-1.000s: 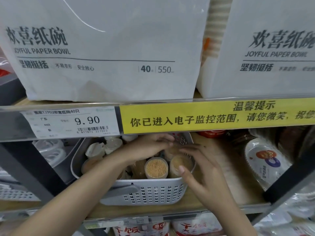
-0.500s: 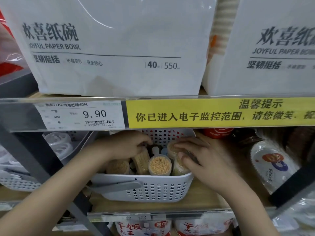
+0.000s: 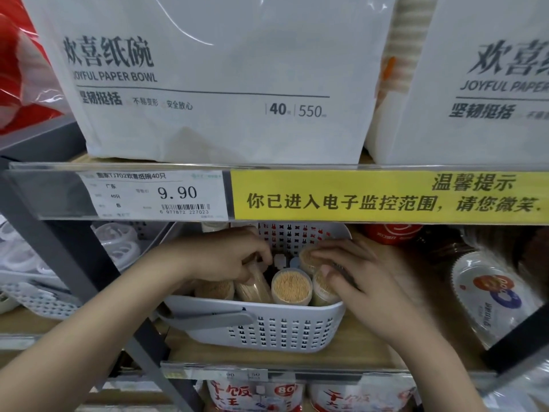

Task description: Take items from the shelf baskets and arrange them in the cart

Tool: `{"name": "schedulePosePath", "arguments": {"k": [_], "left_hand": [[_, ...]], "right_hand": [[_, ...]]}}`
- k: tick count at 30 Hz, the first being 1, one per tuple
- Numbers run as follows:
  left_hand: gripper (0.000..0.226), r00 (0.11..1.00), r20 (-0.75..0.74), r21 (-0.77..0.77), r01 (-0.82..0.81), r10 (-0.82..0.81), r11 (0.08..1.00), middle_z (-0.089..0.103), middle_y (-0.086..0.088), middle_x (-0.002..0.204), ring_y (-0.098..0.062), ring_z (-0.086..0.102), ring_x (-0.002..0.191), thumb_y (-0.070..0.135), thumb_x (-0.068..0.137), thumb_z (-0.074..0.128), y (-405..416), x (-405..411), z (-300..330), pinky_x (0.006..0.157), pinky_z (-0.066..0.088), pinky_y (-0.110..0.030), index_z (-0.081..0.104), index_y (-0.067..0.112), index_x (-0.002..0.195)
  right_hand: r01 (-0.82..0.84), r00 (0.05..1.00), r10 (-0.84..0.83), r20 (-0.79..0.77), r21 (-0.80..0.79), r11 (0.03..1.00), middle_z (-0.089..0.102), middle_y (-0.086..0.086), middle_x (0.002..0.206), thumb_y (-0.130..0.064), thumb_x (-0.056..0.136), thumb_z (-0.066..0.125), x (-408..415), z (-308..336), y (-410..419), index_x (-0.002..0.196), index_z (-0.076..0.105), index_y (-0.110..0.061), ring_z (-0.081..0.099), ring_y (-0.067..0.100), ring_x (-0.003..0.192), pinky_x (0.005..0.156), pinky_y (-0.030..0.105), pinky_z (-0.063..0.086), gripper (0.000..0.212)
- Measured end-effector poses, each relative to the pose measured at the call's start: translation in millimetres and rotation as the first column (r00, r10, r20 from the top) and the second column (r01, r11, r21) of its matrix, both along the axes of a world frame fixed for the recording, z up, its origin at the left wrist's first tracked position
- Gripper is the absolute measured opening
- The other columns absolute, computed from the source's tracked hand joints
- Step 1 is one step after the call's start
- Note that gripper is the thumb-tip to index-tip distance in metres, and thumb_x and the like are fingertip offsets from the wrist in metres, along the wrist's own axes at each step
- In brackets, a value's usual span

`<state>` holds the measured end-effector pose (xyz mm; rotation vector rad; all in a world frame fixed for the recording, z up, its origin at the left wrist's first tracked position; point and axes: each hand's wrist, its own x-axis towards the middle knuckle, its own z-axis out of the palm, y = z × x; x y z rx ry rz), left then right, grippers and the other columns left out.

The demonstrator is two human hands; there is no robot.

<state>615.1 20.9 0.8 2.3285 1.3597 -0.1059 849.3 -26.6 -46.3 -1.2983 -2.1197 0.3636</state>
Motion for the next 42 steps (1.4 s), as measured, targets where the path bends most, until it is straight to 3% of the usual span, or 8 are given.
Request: {"name": "schedulePosePath", "arguments": {"k": [8, 17, 21, 25, 30, 33, 38, 42], "left_hand": [[0.03, 0.995, 0.088, 0.022, -0.051, 0.048, 0.998, 0.051, 0.018, 0.076, 0.018, 0.046, 0.064, 0.032, 0.077, 0.077, -10.1, -2.8, 2.7, 0.054, 0.033, -0.007, 0.06, 0.028, 0.101], [0.02, 0.972, 0.232, -0.097, -0.022, 0.044, 0.995, 0.063, 0.018, 0.108, 0.008, 0.057, 0.103, 0.031, 0.093, 0.057, -24.1, -7.3, -3.4, 0.096, 0.046, -0.021, 0.058, 0.031, 0.113], [0.021, 0.958, 0.269, -0.063, -0.087, 0.101, 0.994, 0.061, 0.024, 0.114, 0.013, 0.053, 0.105, 0.026, 0.097, 0.05, -29.9, -18.4, -8.6, 0.094, 0.041, -0.012, 0.056, 0.042, 0.109], [0.023, 0.948, 0.288, -0.078, -0.118, 0.136, 0.99, 0.06, 0.023, 0.118, 0.007, 0.053, 0.111, 0.028, 0.098, 0.046, -32.1, -19.6, -12.9, 0.101, 0.042, -0.024, 0.058, 0.038, 0.116], [0.022, 0.918, 0.362, -0.031, -0.16, 0.161, 0.987, 0.062, 0.021, 0.108, 0.011, 0.054, 0.1, 0.033, 0.097, 0.047, -30.7, -5.4, -12.8, 0.09, 0.041, -0.01, 0.057, 0.034, 0.116], [0.018, 0.907, 0.386, 0.023, -0.191, 0.167, 0.981, 0.063, 0.019, 0.098, 0.007, 0.055, 0.092, 0.038, 0.095, 0.048, -28.2, 6.2, -11.5, 0.076, 0.039, -0.005, 0.06, 0.029, 0.105], [0.022, 0.908, 0.383, 0.025, -0.195, 0.171, 0.98, 0.063, 0.012, 0.1, 0.002, 0.055, 0.09, 0.036, 0.092, 0.057, -23.8, 23.7, -9.4, 0.082, 0.042, -0.015, 0.061, 0.025, 0.11], [0.019, 0.841, 0.523, -0.179, -0.05, 0.138, 0.983, 0.067, 0.001, 0.101, -0.008, 0.062, 0.092, 0.017, 0.086, 0.068, -30.1, 21.2, -4.9, 0.086, 0.048, -0.023, 0.063, 0.019, 0.104]], "right_hand": [[-0.016, 1.0, 0.016, -0.013, -0.018, 1.0, 0.058, -0.014, 0.122, -0.021, 0.093, 0.051, -0.3, 0.9, 1.8, 0.118, 0.067, -0.022, 0.042, 0.007, 0.119, 0.098, 0.008, 0.027, 0.029], [-0.026, 0.998, 0.025, -0.049, -0.027, 0.999, 0.057, -0.012, 0.125, -0.028, 0.09, 0.048, -0.7, -1.8, 1.0, 0.119, 0.067, -0.021, 0.042, 0.008, 0.123, 0.104, 0.018, 0.029, 0.035], [-0.018, 0.996, 0.017, -0.083, -0.012, 1.0, 0.056, -0.018, 0.121, -0.03, 0.089, 0.046, -1.4, -1.7, -0.2, 0.118, 0.066, -0.022, 0.043, 0.006, 0.121, 0.099, 0.007, 0.025, 0.037], [-0.039, 0.996, 0.038, -0.077, -0.005, 0.999, 0.057, -0.021, 0.118, -0.029, 0.089, 0.047, -1.3, -1.7, -0.1, 0.114, 0.069, -0.023, 0.045, 0.008, 0.118, 0.098, 0.007, 0.026, 0.033], [-0.05, 0.995, 0.051, -0.08, 0.011, 0.999, 0.064, -0.013, 0.109, -0.026, 0.088, 0.05, -0.9, -0.4, 1.4, 0.102, 0.072, -0.019, 0.052, 0.012, 0.114, 0.098, 0.025, 0.036, 0.027], [-0.027, 0.997, 0.028, -0.073, 0.016, 1.0, 0.061, -0.017, 0.107, -0.02, 0.093, 0.058, -2.4, 1.7, 1.3, 0.118, 0.065, -0.022, 0.051, 0.009, 0.109, 0.095, 0.033, 0.038, 0.027], [-0.007, 0.98, 0.007, 0.197, 0.001, 1.0, 0.055, -0.014, 0.124, -0.033, 0.093, 0.056, -3.2, 14.7, 9.9, 0.13, 0.058, -0.031, 0.038, 0.006, 0.119, 0.106, 0.03, 0.026, 0.037], [-0.019, 0.964, 0.033, 0.265, -0.058, 0.998, 0.043, -0.024, 0.132, -0.038, 0.094, 0.051, -3.2, 23.8, 20.2, 0.125, 0.059, -0.04, 0.026, 0.0, 0.128, 0.112, 0.029, 0.015, 0.032]]}}
